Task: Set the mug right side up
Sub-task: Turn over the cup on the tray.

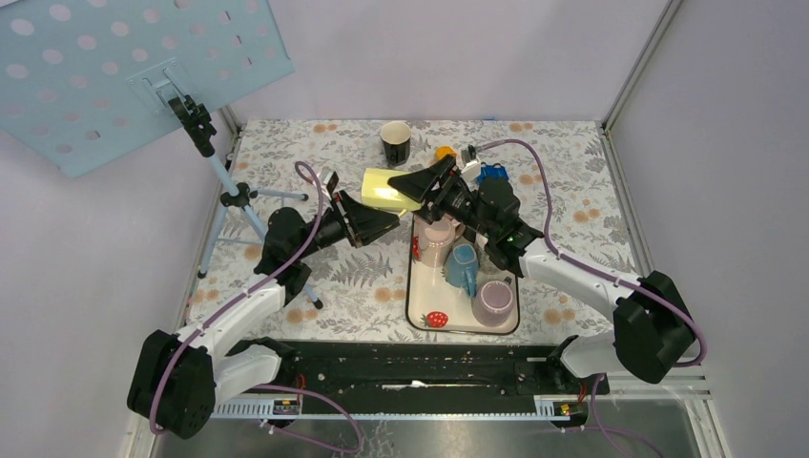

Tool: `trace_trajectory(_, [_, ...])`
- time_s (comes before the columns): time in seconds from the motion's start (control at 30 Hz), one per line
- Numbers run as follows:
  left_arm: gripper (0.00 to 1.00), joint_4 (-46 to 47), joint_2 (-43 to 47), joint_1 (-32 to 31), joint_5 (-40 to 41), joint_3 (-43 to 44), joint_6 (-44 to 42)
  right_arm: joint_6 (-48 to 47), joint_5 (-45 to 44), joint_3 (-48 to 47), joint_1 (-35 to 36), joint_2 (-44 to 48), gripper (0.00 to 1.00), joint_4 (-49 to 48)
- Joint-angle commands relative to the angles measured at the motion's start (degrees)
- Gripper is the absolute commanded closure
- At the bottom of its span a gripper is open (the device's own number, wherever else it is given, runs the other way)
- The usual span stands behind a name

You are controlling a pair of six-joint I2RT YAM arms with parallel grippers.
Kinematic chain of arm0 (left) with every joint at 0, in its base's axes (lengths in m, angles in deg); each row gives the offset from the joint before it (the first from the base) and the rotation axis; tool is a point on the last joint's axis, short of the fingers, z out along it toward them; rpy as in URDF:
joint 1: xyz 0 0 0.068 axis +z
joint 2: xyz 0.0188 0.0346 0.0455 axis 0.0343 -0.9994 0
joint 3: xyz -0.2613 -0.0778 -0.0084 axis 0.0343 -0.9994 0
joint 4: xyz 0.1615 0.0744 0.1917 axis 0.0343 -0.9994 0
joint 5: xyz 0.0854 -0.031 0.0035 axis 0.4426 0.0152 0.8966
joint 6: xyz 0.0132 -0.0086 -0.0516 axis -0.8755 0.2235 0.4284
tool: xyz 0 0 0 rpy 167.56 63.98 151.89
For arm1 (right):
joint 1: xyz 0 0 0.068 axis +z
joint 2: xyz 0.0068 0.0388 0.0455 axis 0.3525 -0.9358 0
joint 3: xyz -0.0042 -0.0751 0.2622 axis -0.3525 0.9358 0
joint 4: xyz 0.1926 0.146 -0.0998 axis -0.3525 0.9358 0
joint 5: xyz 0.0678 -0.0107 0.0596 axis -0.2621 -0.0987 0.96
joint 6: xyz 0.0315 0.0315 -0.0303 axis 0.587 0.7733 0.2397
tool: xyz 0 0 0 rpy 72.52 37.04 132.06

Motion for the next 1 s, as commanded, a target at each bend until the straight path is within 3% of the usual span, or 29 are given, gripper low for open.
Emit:
trace_trajectory(0.0, [0.98, 4.36, 0.04, -0.31, 0.71, 0.41, -0.10, -3.24, -2.12, 0.13, 0.83, 2.79, 0.92, -7.21])
trace_trajectory(0.17, [1.00, -0.64, 0.06, -0.28, 0.05, 2.66, -4.60, -4.13, -1.93, 0.53, 0.78, 3.11, 0.87, -6.56])
trace_trajectory(0.47, [1.00, -16.48, 0.66, -0.29, 0.16, 10.18, -17.94, -6.22, -0.51, 0.82, 0.83, 3.16, 0.17, -4.27])
trace_trajectory(0.57, [1.00, -19.34, 1.19, -0.33, 0.78, 11.64, -20.95, -7.17, -0.81, 0.55, 0.83, 3.31, 0.01, -2.29])
trace_trajectory(0.97, [1.00, -16.95, 2.18, -0.25, 3.01, 13.12, -20.86, -8.22, -0.23, 2.44, 0.83, 4.25, 0.00, -1.03])
